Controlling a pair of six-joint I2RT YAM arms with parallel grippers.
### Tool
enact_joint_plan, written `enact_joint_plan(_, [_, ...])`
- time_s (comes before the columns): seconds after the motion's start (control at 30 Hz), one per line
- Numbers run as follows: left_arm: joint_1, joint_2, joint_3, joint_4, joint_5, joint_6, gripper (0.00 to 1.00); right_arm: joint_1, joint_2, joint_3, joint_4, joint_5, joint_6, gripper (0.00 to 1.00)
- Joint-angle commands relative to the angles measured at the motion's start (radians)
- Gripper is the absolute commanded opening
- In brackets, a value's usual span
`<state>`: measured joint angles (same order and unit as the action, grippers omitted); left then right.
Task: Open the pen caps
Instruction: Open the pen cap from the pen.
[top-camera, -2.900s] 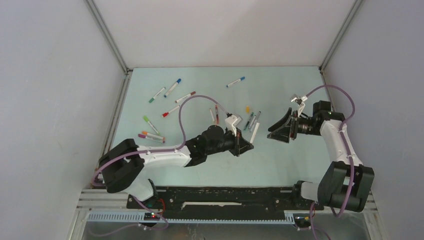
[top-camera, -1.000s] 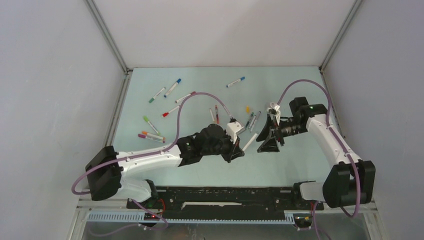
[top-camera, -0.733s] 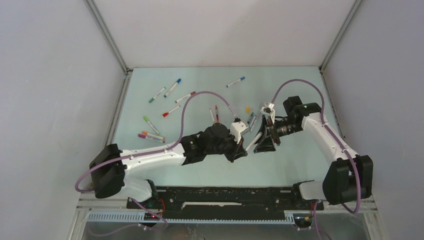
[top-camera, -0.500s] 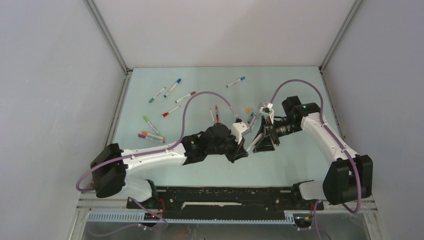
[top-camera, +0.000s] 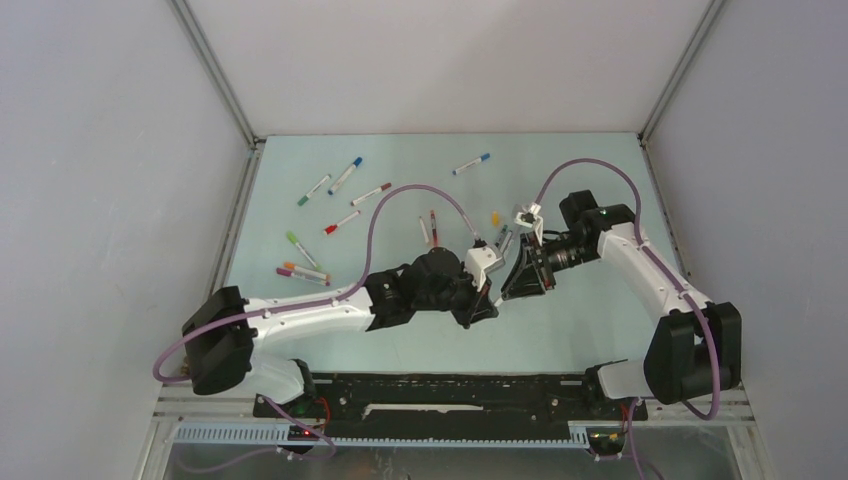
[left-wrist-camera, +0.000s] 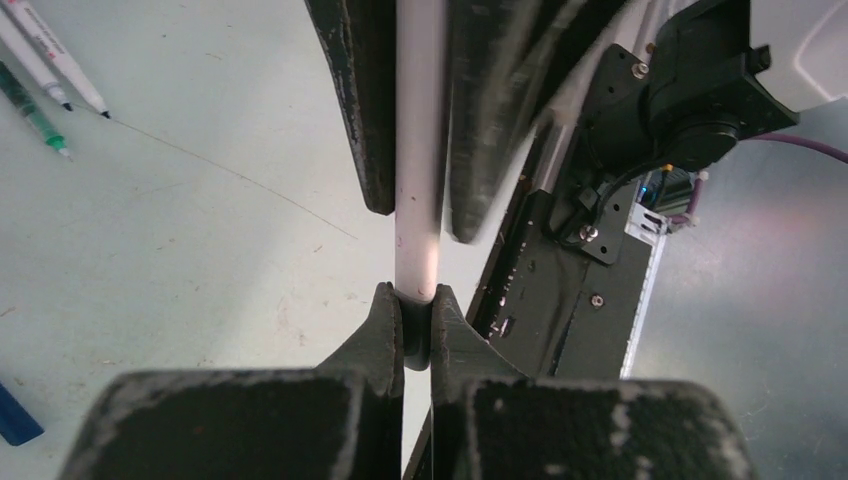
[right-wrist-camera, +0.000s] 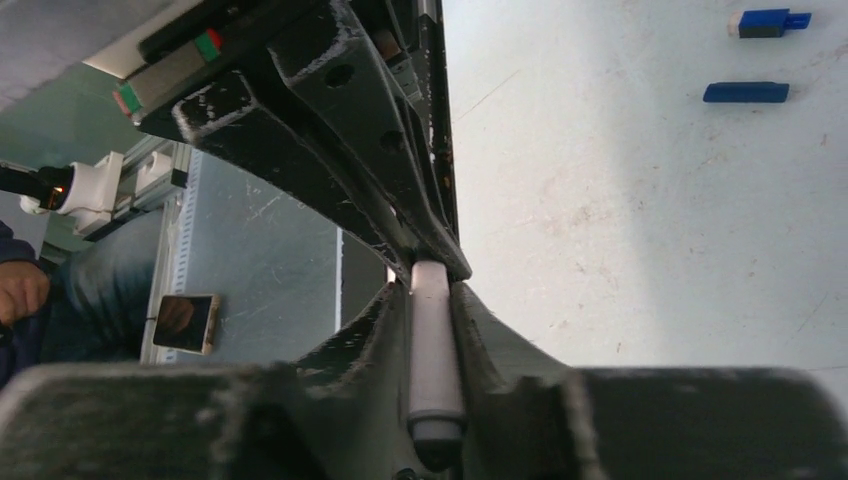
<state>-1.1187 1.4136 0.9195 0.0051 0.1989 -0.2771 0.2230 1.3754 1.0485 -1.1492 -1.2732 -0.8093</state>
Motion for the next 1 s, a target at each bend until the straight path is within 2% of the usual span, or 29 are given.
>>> enact_joint_plan(0.0, [-0.006, 0.003, 0.064, 0.01, 0.005, 0.029, 0.0, 0.008, -0.001, 0.036, 0.004, -0.031, 0.011, 0.19])
enact_joint_plan(0.07, [-0.006, -0.001, 0.064, 0.004, 0.005, 0.033, 0.0, 0.007, -0.004, 0.037, -0.003, -0.027, -0.001, 0.0])
enact_joint_plan(0.17, [-0.006, -0.005, 0.059, -0.022, 0.011, 0.048, 0.0, -0.004, -0.016, 0.052, -0.036, -0.03, -0.038, 0.0])
enact_joint_plan(0.27, [-0.006, -0.011, 0.042, -0.068, 0.044, 0.073, 0.0, -0.068, -0.013, 0.086, -0.104, -0.047, -0.108, 0.0])
enact_joint_plan(0.5, [-0.006, 0.001, -0.002, -0.29, 0.208, 0.104, 0.0, -0.285, 0.051, 0.269, -0.441, -0.111, -0.416, 0.0])
enact_joint_plan(0.73, [-0.006, -0.079, -0.094, -0.279, 0.221, 0.083, 0.0, -0.327, 0.079, 0.274, -0.452, -0.098, -0.415, 0.0])
enact_joint_plan(0.83, [-0.006, -0.082, -0.093, -0.288, 0.206, 0.087, 0.0, -0.327, 0.086, 0.267, -0.408, -0.082, -0.362, 0.0])
enact_joint_plan(0.9, [-0.005, -0.089, -0.096, -0.285, 0.151, 0.084, 0.0, -0.327, 0.092, 0.23, -0.26, -0.039, -0.147, 0.0])
enact_joint_plan(0.97, [0.0, -0.105, -0.1, -0.275, 0.07, 0.065, 0.0, -0.327, 0.097, 0.149, 0.037, 0.047, 0.126, 0.0])
